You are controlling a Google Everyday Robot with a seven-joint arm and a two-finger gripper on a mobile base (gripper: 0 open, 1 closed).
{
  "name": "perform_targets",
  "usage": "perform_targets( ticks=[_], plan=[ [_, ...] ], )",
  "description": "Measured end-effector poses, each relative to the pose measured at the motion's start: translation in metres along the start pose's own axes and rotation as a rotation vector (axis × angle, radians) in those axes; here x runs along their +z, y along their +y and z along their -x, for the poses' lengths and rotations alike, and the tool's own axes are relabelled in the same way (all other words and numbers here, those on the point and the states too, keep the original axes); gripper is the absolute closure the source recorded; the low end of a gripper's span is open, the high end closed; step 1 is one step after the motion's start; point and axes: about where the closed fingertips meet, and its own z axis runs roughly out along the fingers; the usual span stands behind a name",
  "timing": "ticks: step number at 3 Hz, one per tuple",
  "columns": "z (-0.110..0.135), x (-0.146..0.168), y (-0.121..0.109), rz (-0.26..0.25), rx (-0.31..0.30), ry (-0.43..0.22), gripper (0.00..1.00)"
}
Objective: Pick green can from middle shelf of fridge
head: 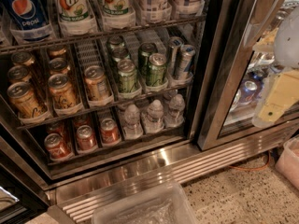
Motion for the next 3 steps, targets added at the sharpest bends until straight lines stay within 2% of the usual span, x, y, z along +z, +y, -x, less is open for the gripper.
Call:
perform_targets(
  ticks=[1,3],
  plan=[
    [0.005,0.019,0.015,-0.003,-0.002,-0.094,0.00],
    [0.022,0.069,0.044,0.004,-0.038,-0.403,0.00]
  ],
)
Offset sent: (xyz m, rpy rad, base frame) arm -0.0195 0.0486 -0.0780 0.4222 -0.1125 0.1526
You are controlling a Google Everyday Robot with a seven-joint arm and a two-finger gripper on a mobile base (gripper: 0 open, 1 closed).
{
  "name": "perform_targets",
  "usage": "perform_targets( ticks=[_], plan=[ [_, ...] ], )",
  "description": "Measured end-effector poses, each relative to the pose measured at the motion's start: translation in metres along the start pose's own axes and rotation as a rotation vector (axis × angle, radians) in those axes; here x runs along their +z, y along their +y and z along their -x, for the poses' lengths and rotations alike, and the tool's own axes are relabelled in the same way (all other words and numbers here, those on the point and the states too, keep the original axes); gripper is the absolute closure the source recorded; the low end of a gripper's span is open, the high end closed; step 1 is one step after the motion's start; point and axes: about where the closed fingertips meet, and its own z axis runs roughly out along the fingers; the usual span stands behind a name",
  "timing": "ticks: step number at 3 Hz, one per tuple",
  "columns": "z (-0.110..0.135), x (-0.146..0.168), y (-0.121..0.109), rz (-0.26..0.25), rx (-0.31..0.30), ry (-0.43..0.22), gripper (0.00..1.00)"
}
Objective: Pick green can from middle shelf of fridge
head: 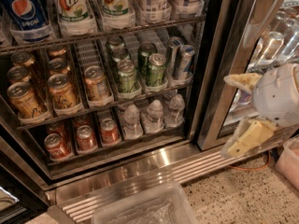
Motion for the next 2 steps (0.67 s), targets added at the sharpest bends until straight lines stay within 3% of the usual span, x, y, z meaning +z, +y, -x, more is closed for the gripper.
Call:
perform_targets(
  ticks=[2],
  plan=[
    [0.034,0.025,0.007,-0.045,-0.109,-0.325,0.00]
  ],
)
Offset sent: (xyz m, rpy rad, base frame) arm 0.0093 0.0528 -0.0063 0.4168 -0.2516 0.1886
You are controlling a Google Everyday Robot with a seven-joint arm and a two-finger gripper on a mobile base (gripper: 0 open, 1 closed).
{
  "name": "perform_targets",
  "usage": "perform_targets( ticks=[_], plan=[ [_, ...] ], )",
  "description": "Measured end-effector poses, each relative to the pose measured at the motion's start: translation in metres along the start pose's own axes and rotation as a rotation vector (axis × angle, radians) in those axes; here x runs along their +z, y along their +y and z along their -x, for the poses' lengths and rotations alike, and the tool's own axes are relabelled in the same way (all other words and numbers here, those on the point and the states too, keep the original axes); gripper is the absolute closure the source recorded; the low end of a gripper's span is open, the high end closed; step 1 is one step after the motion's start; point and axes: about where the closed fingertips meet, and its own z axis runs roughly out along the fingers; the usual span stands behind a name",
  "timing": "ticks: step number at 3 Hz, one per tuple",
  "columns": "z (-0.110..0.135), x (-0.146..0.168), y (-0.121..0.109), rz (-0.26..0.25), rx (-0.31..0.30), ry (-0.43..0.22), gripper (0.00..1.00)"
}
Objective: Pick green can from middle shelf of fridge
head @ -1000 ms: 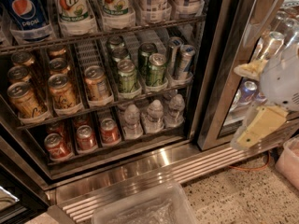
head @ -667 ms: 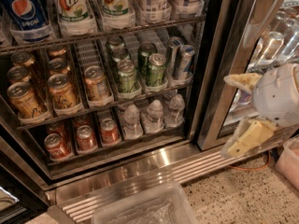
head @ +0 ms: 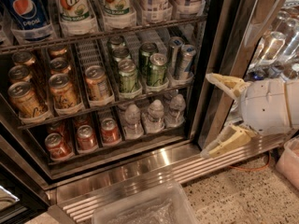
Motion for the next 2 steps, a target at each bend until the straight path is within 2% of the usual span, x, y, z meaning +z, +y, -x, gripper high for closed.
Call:
perform_targets(
  ticks=[1,2],
  plan=[
    [0.0000,0.0000,0.0000,0.000,0.000,0.000,0.00],
    [0.0056,0.0048,0.0064,-0.037,0.018,-0.072,0.00]
  ],
)
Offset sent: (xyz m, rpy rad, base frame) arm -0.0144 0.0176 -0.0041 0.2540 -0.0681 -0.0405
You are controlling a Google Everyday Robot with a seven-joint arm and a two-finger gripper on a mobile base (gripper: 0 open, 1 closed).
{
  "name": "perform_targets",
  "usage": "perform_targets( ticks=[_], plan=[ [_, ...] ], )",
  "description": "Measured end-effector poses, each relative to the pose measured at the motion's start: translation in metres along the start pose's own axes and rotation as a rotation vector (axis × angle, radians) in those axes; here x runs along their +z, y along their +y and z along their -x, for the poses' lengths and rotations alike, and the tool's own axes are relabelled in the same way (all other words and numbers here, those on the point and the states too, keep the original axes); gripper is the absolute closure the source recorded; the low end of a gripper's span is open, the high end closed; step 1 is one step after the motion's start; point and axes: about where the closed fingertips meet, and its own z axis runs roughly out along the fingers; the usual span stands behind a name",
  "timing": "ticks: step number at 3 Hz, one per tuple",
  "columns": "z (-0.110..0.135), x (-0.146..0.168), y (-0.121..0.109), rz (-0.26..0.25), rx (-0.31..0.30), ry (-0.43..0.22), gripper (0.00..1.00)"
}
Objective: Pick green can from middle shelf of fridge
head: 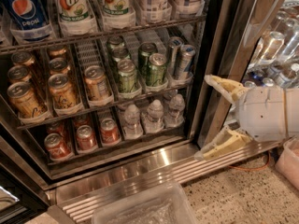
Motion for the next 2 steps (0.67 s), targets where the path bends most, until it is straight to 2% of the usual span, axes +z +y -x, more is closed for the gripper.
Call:
perform_targets(
  ticks=[1,2],
  plan=[
    [0.009,0.019,0.012,-0.090,0.015,-0.111,0.00],
    [0.021,0.038,0.019,-0.172,0.028,-0.185,0.00]
  ],
)
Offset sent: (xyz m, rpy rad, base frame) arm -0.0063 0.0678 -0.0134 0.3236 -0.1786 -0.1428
